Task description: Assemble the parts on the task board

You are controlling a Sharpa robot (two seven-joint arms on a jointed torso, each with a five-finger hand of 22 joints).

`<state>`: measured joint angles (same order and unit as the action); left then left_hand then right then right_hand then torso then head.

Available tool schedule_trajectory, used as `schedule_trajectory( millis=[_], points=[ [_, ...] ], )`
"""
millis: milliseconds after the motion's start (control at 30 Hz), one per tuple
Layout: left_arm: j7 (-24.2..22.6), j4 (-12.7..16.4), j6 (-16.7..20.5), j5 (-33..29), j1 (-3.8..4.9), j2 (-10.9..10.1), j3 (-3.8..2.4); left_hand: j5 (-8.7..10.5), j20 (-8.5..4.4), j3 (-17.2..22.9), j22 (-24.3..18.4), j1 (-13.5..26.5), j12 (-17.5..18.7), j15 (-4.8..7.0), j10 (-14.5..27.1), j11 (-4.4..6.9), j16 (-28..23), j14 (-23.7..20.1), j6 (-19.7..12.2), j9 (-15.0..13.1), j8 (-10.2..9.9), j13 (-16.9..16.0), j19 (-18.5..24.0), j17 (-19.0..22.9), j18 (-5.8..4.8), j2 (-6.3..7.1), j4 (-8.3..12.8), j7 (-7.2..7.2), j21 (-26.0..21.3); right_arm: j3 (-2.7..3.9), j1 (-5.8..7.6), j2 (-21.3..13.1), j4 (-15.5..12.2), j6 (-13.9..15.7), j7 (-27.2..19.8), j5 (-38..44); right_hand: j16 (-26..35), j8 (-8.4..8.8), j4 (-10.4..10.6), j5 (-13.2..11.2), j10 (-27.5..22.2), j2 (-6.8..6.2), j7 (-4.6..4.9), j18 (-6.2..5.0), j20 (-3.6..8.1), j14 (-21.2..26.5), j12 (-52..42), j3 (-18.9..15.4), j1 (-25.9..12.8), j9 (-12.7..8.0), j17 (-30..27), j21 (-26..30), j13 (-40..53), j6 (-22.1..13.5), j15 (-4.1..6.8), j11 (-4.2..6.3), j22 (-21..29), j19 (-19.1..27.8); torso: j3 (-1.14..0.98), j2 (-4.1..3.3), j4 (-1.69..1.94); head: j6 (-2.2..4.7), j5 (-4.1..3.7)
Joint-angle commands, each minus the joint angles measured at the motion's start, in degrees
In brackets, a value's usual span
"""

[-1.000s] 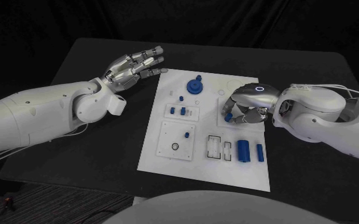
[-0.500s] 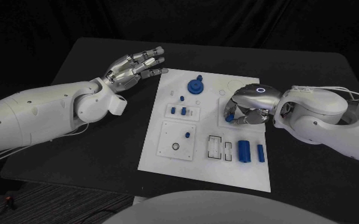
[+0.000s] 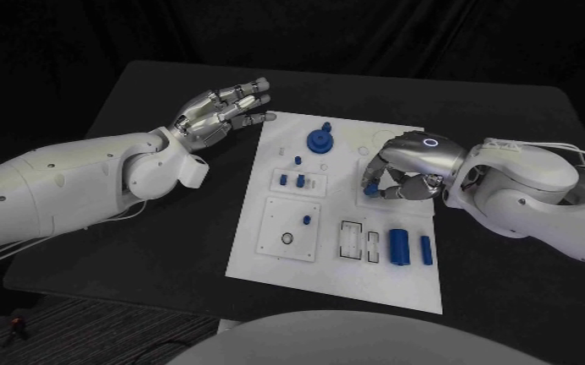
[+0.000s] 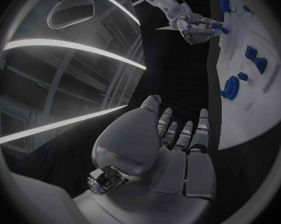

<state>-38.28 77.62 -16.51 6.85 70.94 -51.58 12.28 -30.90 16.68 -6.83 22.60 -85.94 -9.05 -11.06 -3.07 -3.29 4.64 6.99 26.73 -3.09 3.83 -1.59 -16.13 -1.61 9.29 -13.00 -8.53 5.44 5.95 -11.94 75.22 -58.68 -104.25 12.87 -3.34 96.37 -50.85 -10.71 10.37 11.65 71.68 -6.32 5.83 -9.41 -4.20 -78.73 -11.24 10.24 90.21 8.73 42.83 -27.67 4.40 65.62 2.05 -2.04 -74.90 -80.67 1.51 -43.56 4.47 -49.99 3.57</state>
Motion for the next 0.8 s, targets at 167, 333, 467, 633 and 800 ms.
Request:
schedule_trajectory(
  millis=[167, 333, 467, 633, 800],
  points=[
    [0.15, 0.10, -0.74, -0.39, -0.08, 0.10, -0.05, -0.30, -0.07, 0.49, -0.06, -0.48, -0.25, -0.25, 0.04, -0.50, 0.38, -0.14, 0.58, -0.09, 0.37, -0.08, -0.05, -0.06, 0.12, -0.21, 0.00, 0.03, -0.14, 0.06, 2.50, -0.01, -2.24, 1.57, 0.42, -6.20, 0.11, -0.18, 0.36, 0.27, -0.04, 1.03, -0.34, 0.94, 0.37, -0.13, 0.90, 0.37, -0.04, 2.03, -0.30, 0.23, -0.22, 0.75, 0.01, -0.19, -3.83, 0.09, 0.06, 0.01, 0.03, -0.01, 0.30],
    [0.25, 0.03, -0.84, -0.39, -0.09, 0.28, -0.05, -0.30, -0.07, 0.49, -0.06, -0.48, -0.25, -0.25, 0.04, -0.50, 0.38, -0.14, 0.58, -0.09, 0.37, -0.08, -0.05, -0.06, 0.12, -0.21, 0.00, 0.03, -0.14, 0.07, 3.42, 1.45, -3.78, -0.37, 0.38, -8.15, -0.04, 0.52, 0.38, 1.77, -0.73, 1.32, 0.00, 1.02, 0.26, -0.21, 2.08, 0.86, -0.01, 2.16, -0.03, 0.11, -0.54, -0.06, -0.23, -0.55, -3.87, 0.12, 0.08, -0.02, 0.05, -0.01, 0.25],
    [0.26, -0.10, -1.07, -0.39, -0.10, 0.48, -0.05, -0.30, -0.07, 0.62, -0.14, -0.51, -0.27, -0.24, 0.02, -0.55, 0.37, -0.17, 0.75, -0.12, 0.42, -0.08, -0.02, -0.05, 0.11, -0.23, 0.09, 0.08, -0.15, 0.07, 3.51, 4.64, -3.55, -2.23, -0.15, -8.63, -0.34, 1.11, 0.19, 3.87, -1.01, 1.35, 0.29, 1.07, 0.15, -0.34, 3.02, 1.37, 0.01, 2.18, 0.36, -0.23, -0.66, -0.50, -0.41, -0.82, -3.95, 0.09, 0.08, -0.03, 0.04, -0.01, 0.40],
    [0.23, -0.21, -1.22, -0.38, -0.12, 0.68, -0.05, -0.29, -0.07, 0.68, -0.19, -0.52, -0.24, -0.25, 0.03, -0.57, 0.36, -0.20, 0.69, -0.11, 0.42, -0.08, 0.02, -0.04, 0.11, -0.24, 0.12, 0.10, -0.17, 0.07, 2.42, 8.47, -2.42, -2.81, -1.09, -7.64, -0.68, 1.75, -0.29, 6.32, -1.12, 1.29, 0.62, 1.10, 0.06, -0.44, 3.96, 2.21, 0.15, 2.13, 0.78, -0.63, -0.68, -0.86, -0.56, -1.06, -4.03, 0.07, 0.11, -0.03, 0.07, -0.01, 0.70],
    [0.25, -0.40, -1.38, -0.38, -0.18, 0.81, -0.05, -0.29, -0.07, 0.82, -0.26, -0.55, -0.25, -0.25, 0.03, -0.62, 0.35, -0.24, 0.69, -0.11, 0.42, -0.08, 0.05, -0.04, 0.10, -0.27, 0.20, 0.14, -0.19, 0.07, 0.76, 12.64, -0.74, -2.50, -2.10, -5.75, -1.23, 1.94, -0.58, 7.43, -0.95, 1.20, 0.69, 1.16, 0.06, -0.66, 4.27, 2.62, 0.15, 2.14, 1.38, -1.39, -0.66, -0.82, -0.56, -1.09, -4.16, -0.06, 0.09, -0.07, 0.10, -0.01, 0.85]
  ],
)
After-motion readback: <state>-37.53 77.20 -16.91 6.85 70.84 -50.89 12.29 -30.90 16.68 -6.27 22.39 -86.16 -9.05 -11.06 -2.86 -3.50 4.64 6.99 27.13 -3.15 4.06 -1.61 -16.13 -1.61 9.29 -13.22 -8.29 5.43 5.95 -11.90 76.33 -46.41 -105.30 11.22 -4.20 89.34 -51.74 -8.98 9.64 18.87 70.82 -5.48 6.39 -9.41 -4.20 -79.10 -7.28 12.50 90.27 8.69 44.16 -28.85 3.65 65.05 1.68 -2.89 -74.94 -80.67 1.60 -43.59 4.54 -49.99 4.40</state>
